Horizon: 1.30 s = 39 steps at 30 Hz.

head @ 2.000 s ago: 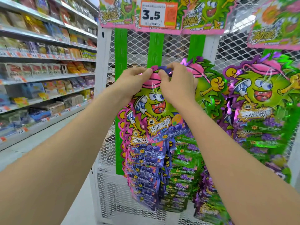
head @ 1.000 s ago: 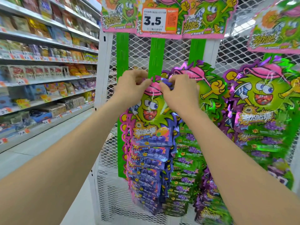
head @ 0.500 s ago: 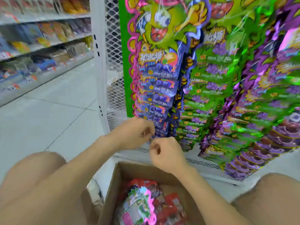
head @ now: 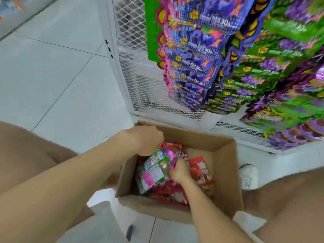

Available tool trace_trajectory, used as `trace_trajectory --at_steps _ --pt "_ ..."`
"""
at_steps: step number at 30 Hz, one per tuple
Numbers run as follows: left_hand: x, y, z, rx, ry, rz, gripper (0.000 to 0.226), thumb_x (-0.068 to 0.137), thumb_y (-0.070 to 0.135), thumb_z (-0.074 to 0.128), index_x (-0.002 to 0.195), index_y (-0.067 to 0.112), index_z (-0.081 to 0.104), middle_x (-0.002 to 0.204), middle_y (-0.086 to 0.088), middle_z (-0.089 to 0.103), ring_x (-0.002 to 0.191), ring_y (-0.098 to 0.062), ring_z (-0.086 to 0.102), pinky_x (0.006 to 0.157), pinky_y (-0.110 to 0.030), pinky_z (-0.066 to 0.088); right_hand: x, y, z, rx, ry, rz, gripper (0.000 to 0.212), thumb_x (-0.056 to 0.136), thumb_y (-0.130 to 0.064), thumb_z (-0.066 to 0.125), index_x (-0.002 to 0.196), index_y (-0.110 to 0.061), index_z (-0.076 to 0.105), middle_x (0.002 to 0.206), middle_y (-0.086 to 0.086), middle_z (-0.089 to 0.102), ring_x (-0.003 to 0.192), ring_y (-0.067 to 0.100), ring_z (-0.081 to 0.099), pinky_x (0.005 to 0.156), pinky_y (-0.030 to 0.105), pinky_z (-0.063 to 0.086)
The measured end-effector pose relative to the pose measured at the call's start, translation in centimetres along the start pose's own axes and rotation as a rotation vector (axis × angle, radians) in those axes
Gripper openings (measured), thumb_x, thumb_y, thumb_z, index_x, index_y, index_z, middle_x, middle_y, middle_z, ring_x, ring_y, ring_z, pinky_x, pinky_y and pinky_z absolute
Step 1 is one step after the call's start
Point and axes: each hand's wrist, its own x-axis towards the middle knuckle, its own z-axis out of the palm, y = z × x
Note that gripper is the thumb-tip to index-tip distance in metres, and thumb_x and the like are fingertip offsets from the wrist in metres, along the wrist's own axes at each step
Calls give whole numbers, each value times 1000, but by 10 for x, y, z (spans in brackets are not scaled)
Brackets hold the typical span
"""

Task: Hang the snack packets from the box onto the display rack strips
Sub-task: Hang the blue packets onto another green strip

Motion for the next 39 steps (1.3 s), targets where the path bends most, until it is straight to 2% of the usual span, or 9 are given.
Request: trace_trajectory --at_steps 3,7,11,16,19,22,26,31,39 --pt "2 -4 1 -52 -42 -65 17 101 10 47 97 13 63 106 -15 71 93 -37 68 80 -42 59 -8 -37 -25 167 -25 -61 25 83 -13 86 73 -20 63 53 -12 52 42 -1 42 49 25 34" --pt "-2 2 -9 -258 -5 -207 34 111 34 41 104 11 65 115 -18 68 101 -33 65 86 -39 52 -35 -87 -73 433 -117 -108 13 81 -2 79 83 -15 76 71 2 68 64 15 58 56 25 40" --pt "-17 13 -29 -993 -37 -192 51 102 65 49 120 19 64 121 -6 67 110 -24 66 95 -44 59 -76 -122 -122 671 -230 -234 23 96 2 63 111 -10 76 101 10 79 90 24 75 73 35 59" --pt "-35 6 -37 -1249 160 14 41 95 36 76 133 26 65 133 1 72 127 -13 64 116 -37 46 -125 -131 -171 780 -376 -359 33 97 6 57 127 -3 69 119 20 75 114 33 73 103 44 56" --pt "-47 1 -42 -1135 307 -30 38 90 24 68 128 25 67 133 -8 69 119 -16 64 114 -48 47 -141 -137 -190 558 -42 -413 20 96 1 67 115 -5 72 102 14 76 84 17 77 80 30 63" --pt "-67 3 -65 -1099 338 8 27 102 9 64 120 27 69 117 5 70 106 -14 62 96 -24 49 -151 -147 -201 189 486 -531 34 90 -18 78 119 -21 60 86 -2 57 69 3 54 64 14 45" --pt "-92 -7 -103 -992 469 66 14 97 20 72 103 32 76 102 -5 69 93 -18 59 90 -40 49 -168 -164 -217 -80 595 -671 26 95 -38 69 120 -33 63 109 -5 41 107 15 42 95 31 40" --pt "-132 2 -190 -859 767 174 23 99 8 70 110 27 76 102 2 74 88 -1 64 83 -23 50 -216 -220 -270 3 673 -847 14 99 -24 67 87 -28 61 76 -11 59 68 8 51 66 34 41" --pt "-184 23 -364 -693 1487 185 57 84 23 57 141 19 57 137 4 56 127 -8 51 111 -24 36 -286 -334 -392 98 1088 -1048 25 92 -13 72 115 -21 74 98 -1 78 92 24 73 89 47 57"
